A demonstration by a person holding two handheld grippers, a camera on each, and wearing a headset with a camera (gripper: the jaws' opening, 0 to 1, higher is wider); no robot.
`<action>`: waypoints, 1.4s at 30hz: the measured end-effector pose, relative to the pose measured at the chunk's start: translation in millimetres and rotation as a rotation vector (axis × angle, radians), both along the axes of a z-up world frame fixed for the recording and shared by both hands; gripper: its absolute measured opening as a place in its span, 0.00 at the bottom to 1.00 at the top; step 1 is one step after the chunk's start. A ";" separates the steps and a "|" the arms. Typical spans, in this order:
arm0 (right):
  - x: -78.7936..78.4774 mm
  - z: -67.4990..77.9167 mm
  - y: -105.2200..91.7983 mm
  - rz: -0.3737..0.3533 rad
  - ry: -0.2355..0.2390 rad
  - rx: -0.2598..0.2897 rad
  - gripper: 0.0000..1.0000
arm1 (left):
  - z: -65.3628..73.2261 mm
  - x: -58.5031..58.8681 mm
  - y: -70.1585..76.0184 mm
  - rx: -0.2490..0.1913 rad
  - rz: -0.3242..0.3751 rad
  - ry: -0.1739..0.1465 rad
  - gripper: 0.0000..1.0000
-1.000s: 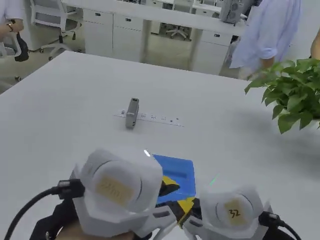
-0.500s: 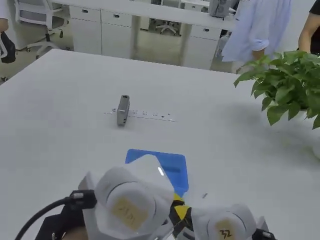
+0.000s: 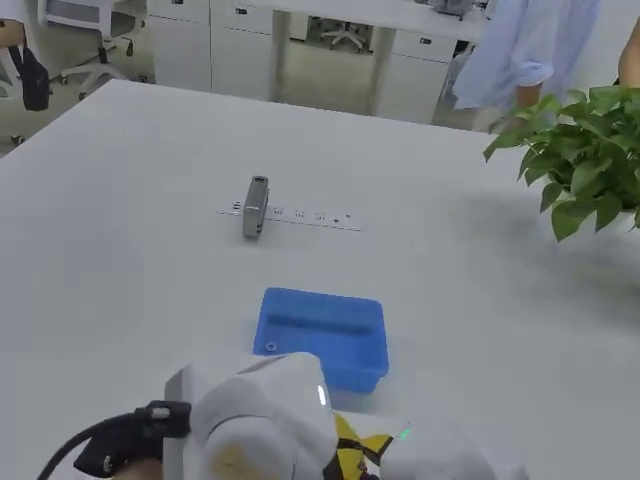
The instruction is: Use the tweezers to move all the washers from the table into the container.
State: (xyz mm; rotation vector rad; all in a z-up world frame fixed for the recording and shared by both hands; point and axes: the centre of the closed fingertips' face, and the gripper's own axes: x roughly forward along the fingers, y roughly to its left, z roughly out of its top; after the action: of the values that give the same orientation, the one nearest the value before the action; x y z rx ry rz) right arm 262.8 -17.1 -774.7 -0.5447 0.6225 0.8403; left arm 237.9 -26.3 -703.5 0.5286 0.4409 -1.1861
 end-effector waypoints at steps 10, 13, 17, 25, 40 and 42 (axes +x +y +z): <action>-10.3 -11.2 -14.6 -0.012 0.093 -0.004 0.16 | -38.1 -2.6 3.6 0.071 -0.131 0.020 0.00; -14.2 2.5 -18.5 -0.015 0.087 0.014 0.20 | -52.1 -0.4 12.9 0.103 -0.134 0.042 0.00; -15.2 28.5 -25.4 -0.050 0.056 0.064 0.25 | -71.5 -1.1 27.3 0.191 -0.159 0.050 0.00; -14.9 65.0 -52.4 -0.180 0.016 0.171 0.26 | -113.6 3.0 38.2 0.334 -0.182 0.083 0.00; -12.4 75.5 -67.9 -0.308 0.050 0.311 0.44 | -87.5 7.5 54.9 0.151 0.197 0.221 0.36; -11.2 74.8 -69.0 -0.310 0.052 0.314 0.45 | -70.3 7.9 58.4 0.040 0.306 0.269 0.45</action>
State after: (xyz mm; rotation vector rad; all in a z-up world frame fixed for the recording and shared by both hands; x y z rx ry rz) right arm 251.6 -86.1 -699.9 -0.1360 0.5896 0.6432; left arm 245.8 32.1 -773.8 0.3210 0.7496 -0.9565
